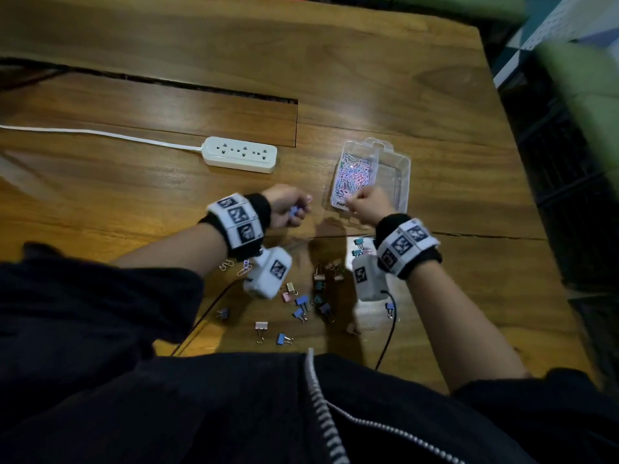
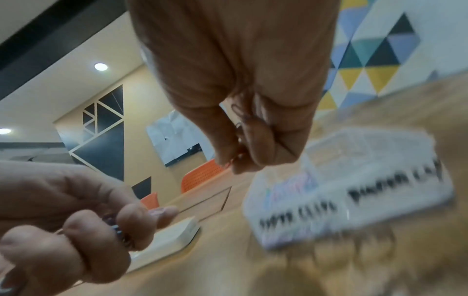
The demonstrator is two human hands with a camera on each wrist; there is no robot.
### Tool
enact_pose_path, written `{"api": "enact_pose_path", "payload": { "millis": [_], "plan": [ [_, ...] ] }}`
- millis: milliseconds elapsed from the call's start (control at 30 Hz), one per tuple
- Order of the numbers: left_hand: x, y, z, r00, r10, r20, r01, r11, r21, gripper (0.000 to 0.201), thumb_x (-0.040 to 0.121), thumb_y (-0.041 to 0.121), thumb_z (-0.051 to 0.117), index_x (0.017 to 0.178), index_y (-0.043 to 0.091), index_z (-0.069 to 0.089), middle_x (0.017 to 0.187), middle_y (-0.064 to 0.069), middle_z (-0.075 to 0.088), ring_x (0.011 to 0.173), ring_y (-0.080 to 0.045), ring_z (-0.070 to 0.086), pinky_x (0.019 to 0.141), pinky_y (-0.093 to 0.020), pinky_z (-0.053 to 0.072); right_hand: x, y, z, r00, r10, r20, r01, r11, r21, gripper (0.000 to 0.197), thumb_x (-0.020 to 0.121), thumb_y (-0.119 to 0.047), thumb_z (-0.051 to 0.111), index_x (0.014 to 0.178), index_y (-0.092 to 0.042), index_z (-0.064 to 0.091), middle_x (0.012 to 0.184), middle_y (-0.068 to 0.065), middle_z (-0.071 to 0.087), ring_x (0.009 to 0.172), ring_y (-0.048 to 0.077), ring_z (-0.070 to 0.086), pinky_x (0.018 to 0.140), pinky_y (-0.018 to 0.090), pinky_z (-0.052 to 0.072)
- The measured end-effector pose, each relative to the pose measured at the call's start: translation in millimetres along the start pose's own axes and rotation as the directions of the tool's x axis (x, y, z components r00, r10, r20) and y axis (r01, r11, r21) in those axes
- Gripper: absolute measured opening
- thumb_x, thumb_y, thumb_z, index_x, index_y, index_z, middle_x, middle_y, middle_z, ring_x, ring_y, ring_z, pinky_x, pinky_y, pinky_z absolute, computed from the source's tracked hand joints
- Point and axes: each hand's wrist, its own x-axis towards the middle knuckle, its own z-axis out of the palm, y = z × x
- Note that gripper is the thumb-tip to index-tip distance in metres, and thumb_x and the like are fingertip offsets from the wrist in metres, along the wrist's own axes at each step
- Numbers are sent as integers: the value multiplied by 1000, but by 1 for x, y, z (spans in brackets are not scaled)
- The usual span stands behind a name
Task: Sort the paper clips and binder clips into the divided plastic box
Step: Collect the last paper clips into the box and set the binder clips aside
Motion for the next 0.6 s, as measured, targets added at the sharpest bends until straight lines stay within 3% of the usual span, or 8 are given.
{"api": "enact_pose_path", "payload": {
  "millis": [100,233,300,333,400,433,500,600],
  "plan": [
    [17,31,32,997,19,78,-2,976,-220,16,95,18,38,87,5,43,56,-5,49,39,-9,45,39,-14,40,22,-10,-24,995,56,-88,-47,994,99,30,91,-14,53,63,-15,42,64,1,46,55,10,45,60,24,46],
    [30,57,55,986,92,141,-22,903,-430,69,90,54,36,135,3,27,111,-23,48,82,-15,49,72,-20,40,45,-20,-27,990,98,-101,-49,912,407,23,92,-15,48,69,-20,48,72,0,47,64,12,47,71,31,51],
    [28,63,60,975,94,200,-9,921,-389,89,87,64,30,147,3,5,148,-27,19,108,-21,47,82,-26,44,43,-21,-24,990,91,-109,-37,909,415,22,94,-19,43,74,-20,51,72,-3,45,68,12,46,82,37,44],
    [30,63,60,972,86,219,-6,939,-344,92,87,65,29,147,3,-1,153,-26,6,120,-27,43,90,-32,43,43,-18,-21,992,80,-102,-29,905,424,20,95,-21,41,83,-15,56,74,-2,46,74,15,47,84,38,42],
    [31,59,55,976,70,208,-26,978,-209,85,89,58,34,147,2,7,153,-26,8,136,-36,28,108,-42,30,41,-10,-18,994,74,-83,-28,888,459,27,96,-20,38,107,-4,56,84,0,49,88,18,46,83,36,42],
    [32,55,50,983,76,168,-55,991,-124,73,90,51,41,142,3,23,147,-25,25,130,-35,38,107,-41,33,38,-5,-17,994,73,-84,-22,866,499,26,96,-17,37,107,-2,56,83,1,50,86,18,46,78,32,43],
    [28,45,35,992,127,25,-129,989,77,38,88,37,52,113,8,50,115,-13,54,94,-21,56,92,-33,43,27,5,-13,993,77,-89,-14,830,558,23,97,-9,36,89,-6,58,79,1,52,77,16,51,69,23,45],
    [13,22,2,962,250,-109,-164,849,502,29,89,24,53,116,12,53,109,-2,54,96,-17,53,84,-33,46,0,16,4,998,38,-48,-9,867,499,25,95,-5,39,77,-17,51,79,1,55,68,11,52,60,16,47]
  ]
}}
